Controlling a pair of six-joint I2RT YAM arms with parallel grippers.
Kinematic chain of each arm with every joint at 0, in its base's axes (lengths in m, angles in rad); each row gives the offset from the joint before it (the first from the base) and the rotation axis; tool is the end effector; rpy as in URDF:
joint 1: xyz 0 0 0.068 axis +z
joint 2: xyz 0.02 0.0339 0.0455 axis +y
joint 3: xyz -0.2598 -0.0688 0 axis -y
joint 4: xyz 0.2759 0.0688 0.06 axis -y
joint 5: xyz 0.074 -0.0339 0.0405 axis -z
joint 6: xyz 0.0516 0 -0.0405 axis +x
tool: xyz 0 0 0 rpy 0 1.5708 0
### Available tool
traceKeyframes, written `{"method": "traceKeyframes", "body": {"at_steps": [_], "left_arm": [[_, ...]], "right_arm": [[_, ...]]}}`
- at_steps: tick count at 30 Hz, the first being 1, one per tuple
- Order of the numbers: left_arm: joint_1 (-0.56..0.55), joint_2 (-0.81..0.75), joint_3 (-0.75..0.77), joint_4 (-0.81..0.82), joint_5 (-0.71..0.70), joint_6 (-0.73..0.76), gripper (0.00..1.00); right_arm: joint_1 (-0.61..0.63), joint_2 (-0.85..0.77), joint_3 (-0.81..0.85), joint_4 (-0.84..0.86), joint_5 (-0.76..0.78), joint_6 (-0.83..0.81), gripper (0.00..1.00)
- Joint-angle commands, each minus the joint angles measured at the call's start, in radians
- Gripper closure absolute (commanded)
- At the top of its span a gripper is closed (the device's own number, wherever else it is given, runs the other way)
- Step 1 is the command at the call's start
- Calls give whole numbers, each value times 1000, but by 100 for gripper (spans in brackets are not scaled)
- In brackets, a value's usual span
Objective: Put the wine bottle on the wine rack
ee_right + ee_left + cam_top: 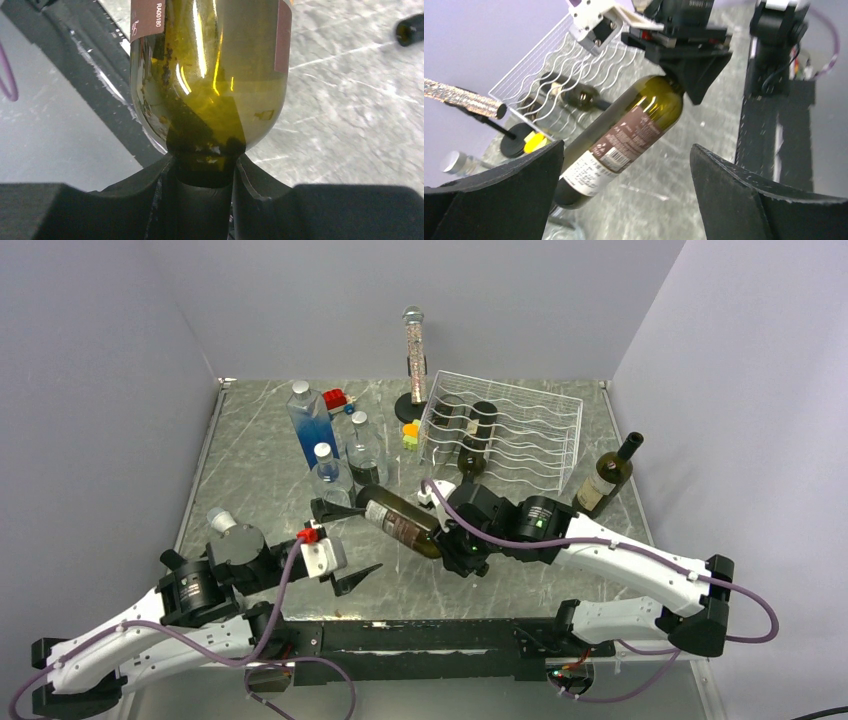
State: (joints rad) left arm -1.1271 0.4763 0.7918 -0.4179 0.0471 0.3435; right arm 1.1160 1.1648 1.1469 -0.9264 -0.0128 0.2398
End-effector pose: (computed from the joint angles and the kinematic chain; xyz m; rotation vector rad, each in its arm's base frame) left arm 0.0655 -0.1434 0.3624 1.1753 1.2451 -0.6272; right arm 0.1171 0.2410 0.3055 -1.1116 2.3601 0.5430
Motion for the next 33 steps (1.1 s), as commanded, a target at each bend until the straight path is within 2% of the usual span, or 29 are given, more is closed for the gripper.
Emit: {"method": "traceKeyframes", "body": {"at_steps": [1,4,10,13,19,25,33], "left_arm": [[3,36,25,185,30,-222,1],[3,61,41,200,-40,-349,1],[3,153,162,97,-390,-613,1],[3,200,186,50,-510,-673,1],[3,229,179,4,-521,-697,1],[3,208,151,25,-511,-695,1],[3,103,111,93,-537,-667,1]], "right_arm": [[-11,-58,115,1,162,15,100],[-49,-78,132,-64,203,9,100],[-185,-113,93,-84,188,51,100],[-223,-124,53,-82,151,62,100],[-305,-154,-32,-122,152,79,100],[-432,-242,-121,-109,136,49,100],[-524,-189,-143,-69,81,60,100]]}}
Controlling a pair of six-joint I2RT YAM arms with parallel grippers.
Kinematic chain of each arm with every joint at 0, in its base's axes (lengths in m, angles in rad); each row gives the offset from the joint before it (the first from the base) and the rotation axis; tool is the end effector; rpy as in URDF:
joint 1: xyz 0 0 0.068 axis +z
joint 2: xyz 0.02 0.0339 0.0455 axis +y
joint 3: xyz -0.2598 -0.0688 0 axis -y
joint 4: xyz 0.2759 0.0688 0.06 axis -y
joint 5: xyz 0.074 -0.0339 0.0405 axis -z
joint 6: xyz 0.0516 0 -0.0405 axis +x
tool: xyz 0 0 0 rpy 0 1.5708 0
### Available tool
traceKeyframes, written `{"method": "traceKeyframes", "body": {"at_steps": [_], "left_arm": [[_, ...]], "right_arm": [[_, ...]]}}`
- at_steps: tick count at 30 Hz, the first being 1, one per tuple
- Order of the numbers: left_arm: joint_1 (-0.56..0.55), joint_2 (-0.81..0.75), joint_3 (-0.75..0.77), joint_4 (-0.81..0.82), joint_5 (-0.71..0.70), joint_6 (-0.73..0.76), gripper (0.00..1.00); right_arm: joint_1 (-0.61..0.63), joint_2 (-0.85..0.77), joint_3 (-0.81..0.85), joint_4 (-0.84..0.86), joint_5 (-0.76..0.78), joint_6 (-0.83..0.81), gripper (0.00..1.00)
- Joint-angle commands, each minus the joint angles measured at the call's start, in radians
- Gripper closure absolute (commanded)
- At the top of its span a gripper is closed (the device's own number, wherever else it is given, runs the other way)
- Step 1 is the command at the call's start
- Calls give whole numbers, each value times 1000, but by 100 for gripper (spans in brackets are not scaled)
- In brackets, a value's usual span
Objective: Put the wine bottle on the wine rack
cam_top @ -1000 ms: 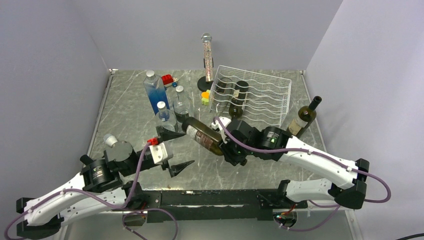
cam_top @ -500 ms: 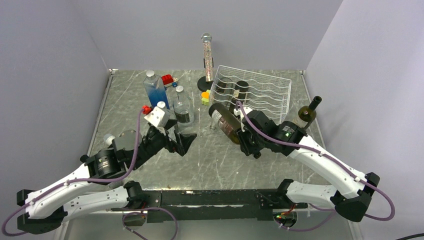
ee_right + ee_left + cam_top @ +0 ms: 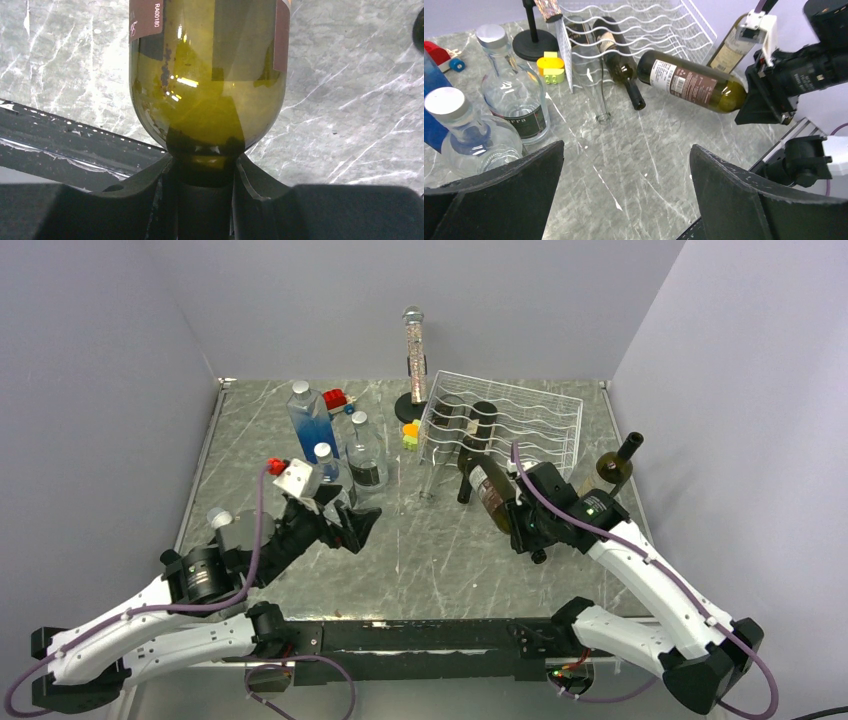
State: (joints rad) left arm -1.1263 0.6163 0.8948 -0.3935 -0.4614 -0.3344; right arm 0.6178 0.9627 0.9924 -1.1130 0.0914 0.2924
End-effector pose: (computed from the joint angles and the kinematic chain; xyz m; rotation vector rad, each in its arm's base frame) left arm 0.0965 -0.1492 0.3834 0.3249 1.6931 -0.7079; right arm 0.1693 0.1145 0.2841 -0.4008 2.6285 0.1814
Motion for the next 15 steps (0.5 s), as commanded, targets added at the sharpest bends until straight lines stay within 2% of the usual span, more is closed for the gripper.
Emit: {"method": "traceKeyframes", "body": {"at_steps": [1,9,15], "left_arm": [[2,-40,12,63,-29,11,1],[2,-8,34,26,-41,8,1],[2,6,29,31,-27,9,1]], "right_arm": [[-30,23,10,126,-26,13,100],[-74,55,-41,208,-78,100,100],[-200,38,-126,264,-120,100,100]]}}
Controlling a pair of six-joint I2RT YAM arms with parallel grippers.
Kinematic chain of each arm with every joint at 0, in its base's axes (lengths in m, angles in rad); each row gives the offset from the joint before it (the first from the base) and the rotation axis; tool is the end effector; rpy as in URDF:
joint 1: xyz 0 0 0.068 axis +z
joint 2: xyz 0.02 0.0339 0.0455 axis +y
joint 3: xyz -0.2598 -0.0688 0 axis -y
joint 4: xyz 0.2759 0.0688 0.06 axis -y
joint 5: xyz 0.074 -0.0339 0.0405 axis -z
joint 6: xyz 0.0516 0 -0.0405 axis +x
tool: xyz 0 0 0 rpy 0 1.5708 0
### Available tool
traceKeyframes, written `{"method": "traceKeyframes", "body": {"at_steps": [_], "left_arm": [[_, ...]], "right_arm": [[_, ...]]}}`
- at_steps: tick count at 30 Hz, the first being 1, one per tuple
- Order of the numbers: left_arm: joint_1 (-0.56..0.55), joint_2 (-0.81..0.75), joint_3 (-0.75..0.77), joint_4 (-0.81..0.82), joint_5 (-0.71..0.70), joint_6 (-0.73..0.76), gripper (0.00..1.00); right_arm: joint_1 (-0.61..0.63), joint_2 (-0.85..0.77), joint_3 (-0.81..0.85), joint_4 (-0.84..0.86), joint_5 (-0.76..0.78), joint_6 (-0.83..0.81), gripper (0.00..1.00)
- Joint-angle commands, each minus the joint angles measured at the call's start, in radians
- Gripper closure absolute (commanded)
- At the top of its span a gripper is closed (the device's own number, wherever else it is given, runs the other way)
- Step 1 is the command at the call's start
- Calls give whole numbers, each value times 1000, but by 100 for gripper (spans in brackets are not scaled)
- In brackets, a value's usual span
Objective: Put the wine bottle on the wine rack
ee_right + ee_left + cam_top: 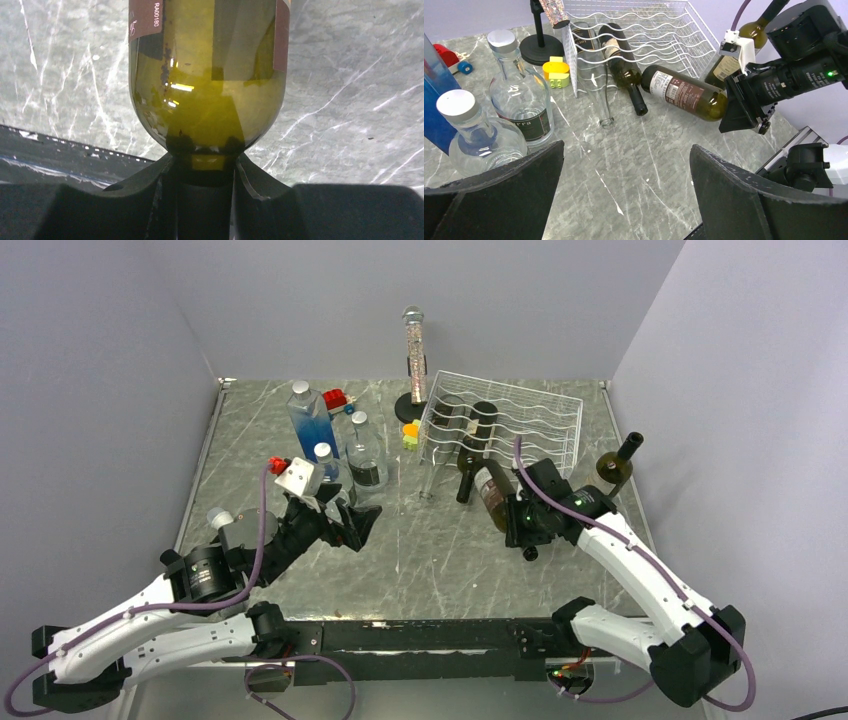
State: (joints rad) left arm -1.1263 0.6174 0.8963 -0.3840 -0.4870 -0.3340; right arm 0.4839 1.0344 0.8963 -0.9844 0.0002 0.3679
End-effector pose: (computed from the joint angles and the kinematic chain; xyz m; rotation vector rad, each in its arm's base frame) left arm 0.0974 -0.1484 0.3850 0.2999 1.6848 -0.6934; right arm 0.1976 0.1038 0.2451 -0.1577 2.7173 0.2561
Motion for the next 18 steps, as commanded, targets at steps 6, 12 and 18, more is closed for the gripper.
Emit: {"method": "traceKeyframes", "body": {"at_steps": [6,12,18], "left_arm": [[2,14,28,30,7,12,1],[2,21,31,30,17,9,1],[2,28,37,25,23,10,1]], "right_arm": [[-135,-72,-96,222,-18,33,100],[-180,-157,-178,376,-10,72,100],[-193,-195,-241,483,56,112,100]]}}
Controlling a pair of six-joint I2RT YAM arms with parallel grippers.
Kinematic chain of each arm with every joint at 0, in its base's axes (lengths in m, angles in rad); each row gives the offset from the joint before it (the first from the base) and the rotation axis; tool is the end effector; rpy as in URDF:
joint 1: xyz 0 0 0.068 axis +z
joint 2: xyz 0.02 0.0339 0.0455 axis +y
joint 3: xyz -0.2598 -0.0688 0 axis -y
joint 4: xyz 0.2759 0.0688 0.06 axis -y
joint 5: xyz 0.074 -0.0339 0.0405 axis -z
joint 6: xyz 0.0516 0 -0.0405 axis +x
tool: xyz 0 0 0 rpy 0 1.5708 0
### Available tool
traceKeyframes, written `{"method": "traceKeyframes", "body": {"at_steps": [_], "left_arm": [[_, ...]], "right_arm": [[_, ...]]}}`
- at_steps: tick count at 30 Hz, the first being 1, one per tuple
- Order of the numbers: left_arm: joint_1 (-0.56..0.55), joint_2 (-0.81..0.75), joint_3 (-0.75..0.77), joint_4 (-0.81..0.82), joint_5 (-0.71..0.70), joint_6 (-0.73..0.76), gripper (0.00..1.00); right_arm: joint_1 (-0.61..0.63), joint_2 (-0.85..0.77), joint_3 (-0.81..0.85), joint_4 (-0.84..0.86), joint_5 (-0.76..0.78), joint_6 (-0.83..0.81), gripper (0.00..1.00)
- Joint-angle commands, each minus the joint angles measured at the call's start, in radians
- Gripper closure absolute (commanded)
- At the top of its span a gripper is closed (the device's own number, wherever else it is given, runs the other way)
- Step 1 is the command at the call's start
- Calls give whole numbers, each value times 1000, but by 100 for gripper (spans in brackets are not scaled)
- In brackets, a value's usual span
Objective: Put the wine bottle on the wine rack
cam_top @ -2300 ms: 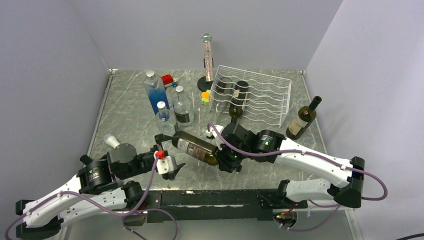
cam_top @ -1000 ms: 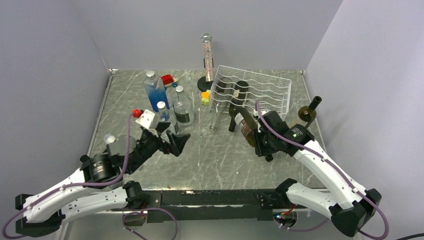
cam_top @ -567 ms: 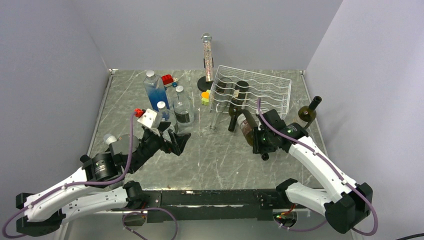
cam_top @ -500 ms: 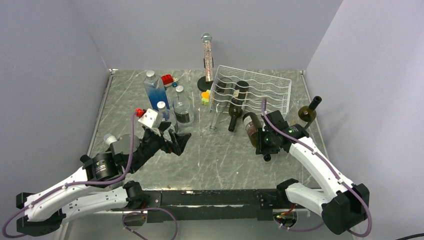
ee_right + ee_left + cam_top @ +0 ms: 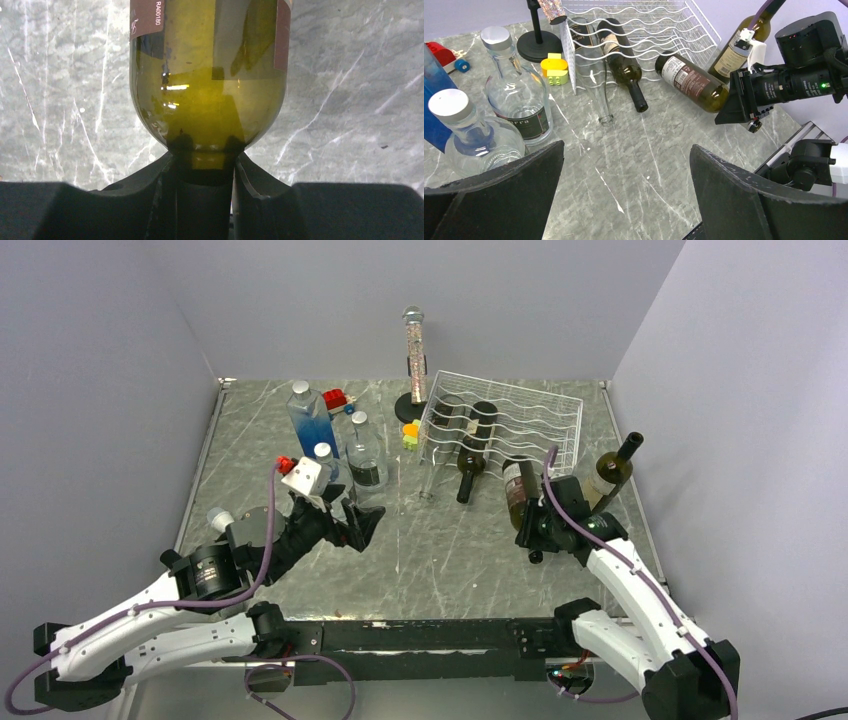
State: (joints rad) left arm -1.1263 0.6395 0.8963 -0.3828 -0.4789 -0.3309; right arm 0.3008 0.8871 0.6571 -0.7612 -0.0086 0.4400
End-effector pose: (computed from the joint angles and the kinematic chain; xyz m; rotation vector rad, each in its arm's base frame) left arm 0.0997 -0.1541 0.3816 0.3195 1.7001 -0.6843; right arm 0.1976 0.0618 0.2053 0.1768 2.5832 0.2899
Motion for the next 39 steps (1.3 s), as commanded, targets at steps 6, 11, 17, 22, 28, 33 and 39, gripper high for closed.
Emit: {"method": "traceKeyframes", "body": {"at_steps": [6,11,17,22,28,33,39], "left_arm": [[2,16,40,27,19,0,1],[2,39,55,22,39,1,1],[2,94,110,-22,62,-11,1],[2,104,99,1,79,-32,1],[2,101,71,42,102,-27,1],[2,112,73,25,94,-33,1],[2,105,50,45,91,-23,1]], "right_arm": [[-9,-74,-104,451,106,94,100],[-10,-73,-178,650,130,98,100],[-10,-14,-229,868,158,115,100],[-10,99,-206,1002,143,70,100],[-12,248,-148,1093,129,44,100],[-14,371,-85,1112,135,15,100],[-20,506,-10,1127,126,15,100]]}}
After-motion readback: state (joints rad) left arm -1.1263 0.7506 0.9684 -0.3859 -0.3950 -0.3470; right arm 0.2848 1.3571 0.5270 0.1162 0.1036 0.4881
